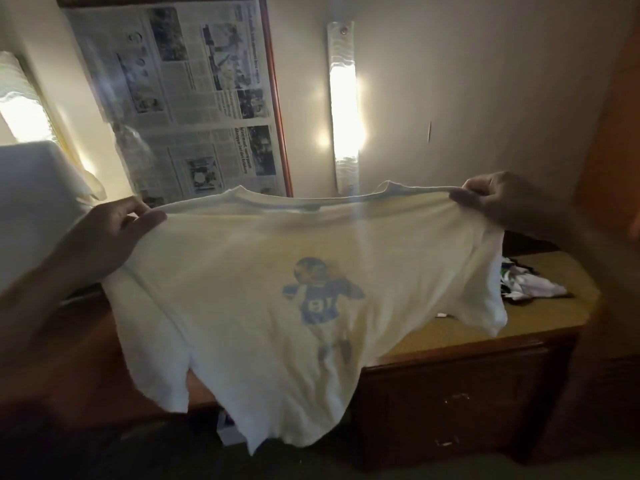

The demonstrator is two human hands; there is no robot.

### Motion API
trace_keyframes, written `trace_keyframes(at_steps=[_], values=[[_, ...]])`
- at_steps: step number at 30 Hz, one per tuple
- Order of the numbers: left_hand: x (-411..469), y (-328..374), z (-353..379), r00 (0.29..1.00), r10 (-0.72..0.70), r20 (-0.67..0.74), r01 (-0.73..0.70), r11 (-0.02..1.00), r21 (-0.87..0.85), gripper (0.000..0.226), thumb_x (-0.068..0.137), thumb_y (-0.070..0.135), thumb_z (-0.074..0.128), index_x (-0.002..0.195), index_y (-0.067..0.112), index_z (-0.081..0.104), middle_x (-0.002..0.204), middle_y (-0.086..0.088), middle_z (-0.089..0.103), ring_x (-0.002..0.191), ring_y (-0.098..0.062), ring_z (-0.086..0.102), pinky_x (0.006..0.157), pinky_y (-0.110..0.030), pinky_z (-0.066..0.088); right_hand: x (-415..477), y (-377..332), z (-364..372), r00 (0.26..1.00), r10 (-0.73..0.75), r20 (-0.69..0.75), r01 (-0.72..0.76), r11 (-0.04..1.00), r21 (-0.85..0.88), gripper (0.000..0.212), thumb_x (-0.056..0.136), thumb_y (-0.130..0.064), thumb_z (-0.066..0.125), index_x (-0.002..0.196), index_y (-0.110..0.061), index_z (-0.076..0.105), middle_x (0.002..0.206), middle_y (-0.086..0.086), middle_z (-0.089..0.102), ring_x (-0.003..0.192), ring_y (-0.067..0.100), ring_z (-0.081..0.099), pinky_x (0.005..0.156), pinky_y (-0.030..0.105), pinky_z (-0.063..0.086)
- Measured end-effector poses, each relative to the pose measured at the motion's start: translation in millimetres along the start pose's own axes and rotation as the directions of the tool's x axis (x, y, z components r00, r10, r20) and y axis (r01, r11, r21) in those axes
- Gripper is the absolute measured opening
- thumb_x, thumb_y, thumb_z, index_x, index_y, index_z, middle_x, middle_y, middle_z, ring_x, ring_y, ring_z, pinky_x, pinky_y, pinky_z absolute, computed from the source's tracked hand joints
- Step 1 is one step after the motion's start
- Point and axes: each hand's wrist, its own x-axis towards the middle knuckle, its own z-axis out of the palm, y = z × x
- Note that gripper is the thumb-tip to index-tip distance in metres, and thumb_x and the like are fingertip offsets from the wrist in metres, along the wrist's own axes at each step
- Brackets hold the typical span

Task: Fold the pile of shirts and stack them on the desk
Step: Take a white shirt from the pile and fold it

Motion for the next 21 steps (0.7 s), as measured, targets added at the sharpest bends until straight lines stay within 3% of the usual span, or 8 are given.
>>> trace_keyframes(at_steps=[3, 6, 9, 11, 14, 18, 21], values=[[-13, 1, -7, 0.999, -0.009, 0.036, 0.01, 1.0, -0.021, 0.024, 0.096, 0.051, 0.061, 0.086, 0.03, 0.064, 0.076, -0.001, 0.068, 0.074, -0.024, 0.062, 0.073, -0.037, 0.047, -16, 3, -7, 0.99, 0.034, 0.137, -0.06, 0.979, 0.193, 0.031, 0.1, -0.033, 0.059, 0.096, -0.004, 0.072, 0.084, 0.009, 0.07, 0.06, 0.005, 0.061, 0.056, 0.013, 0.049], [-25, -1, -6, 0.996, -0.036, 0.079, 0.041, 0.997, -0.059, 0.029, 0.091, 0.054, 0.066, 0.085, 0.025, 0.064, 0.077, -0.004, 0.071, 0.076, -0.029, 0.064, 0.075, -0.038, 0.05, -20, 14, -2, 0.982, 0.063, 0.179, -0.115, 0.947, 0.3, 0.027, 0.1, -0.026, 0.059, 0.099, -0.002, 0.071, 0.086, 0.011, 0.068, 0.067, 0.011, 0.061, 0.056, 0.017, 0.05], [-36, 4, 8, 0.994, -0.029, 0.108, 0.038, 0.996, -0.076, 0.021, 0.097, 0.033, 0.065, 0.088, 0.013, 0.064, 0.08, -0.009, 0.069, 0.076, -0.031, 0.063, 0.066, -0.025, 0.046, -17, 31, 15, 0.984, 0.122, 0.126, -0.15, 0.959, 0.242, 0.029, 0.102, -0.029, 0.058, 0.093, -0.004, 0.071, 0.082, 0.009, 0.064, 0.075, 0.019, 0.054, 0.063, 0.028, 0.043], [-42, 4, 23, 0.994, -0.034, 0.105, 0.04, 0.997, -0.062, 0.021, 0.099, 0.027, 0.06, 0.092, 0.008, 0.063, 0.079, -0.008, 0.067, 0.07, -0.024, 0.058, 0.057, -0.011, 0.04, -19, 39, 30, 0.986, 0.155, 0.06, -0.162, 0.975, 0.151, 0.034, 0.105, -0.032, 0.053, 0.082, -0.012, 0.067, 0.073, 0.0, 0.059, 0.072, 0.015, 0.049, 0.062, 0.029, 0.038], [-47, -11, 48, 0.992, -0.068, 0.104, 0.073, 0.996, -0.048, 0.022, 0.1, 0.032, 0.057, 0.09, 0.013, 0.06, 0.079, -0.001, 0.066, 0.07, -0.021, 0.058, 0.063, -0.016, 0.043, -23, 49, 59, 0.98, 0.195, 0.037, -0.198, 0.963, 0.183, 0.036, 0.105, -0.04, 0.05, 0.083, -0.016, 0.065, 0.073, -0.002, 0.059, 0.067, 0.012, 0.05, 0.061, 0.027, 0.04], [-49, -43, 86, 0.986, -0.133, 0.105, 0.138, 0.99, -0.037, 0.027, 0.101, 0.04, 0.057, 0.088, 0.017, 0.055, 0.081, -0.001, 0.064, 0.08, -0.03, 0.06, 0.074, -0.041, 0.046, -25, 73, 88, 0.941, 0.183, 0.284, -0.274, 0.906, 0.322, 0.049, 0.096, -0.042, 0.062, 0.099, 0.007, 0.067, 0.085, 0.014, 0.062, 0.077, 0.023, 0.058, 0.067, 0.034, 0.049], [-52, -66, 114, 0.972, -0.195, 0.131, 0.196, 0.981, 0.005, 0.019, 0.104, 0.032, 0.053, 0.092, 0.017, 0.053, 0.082, -0.005, 0.061, 0.081, -0.031, 0.059, 0.073, -0.041, 0.041, -21, 89, 97, 0.818, 0.145, 0.557, -0.295, 0.936, 0.19, 0.025, 0.088, -0.022, 0.075, 0.104, -0.003, 0.075, 0.097, 0.014, 0.072, 0.085, 0.018, 0.066, 0.075, 0.027, 0.054]])
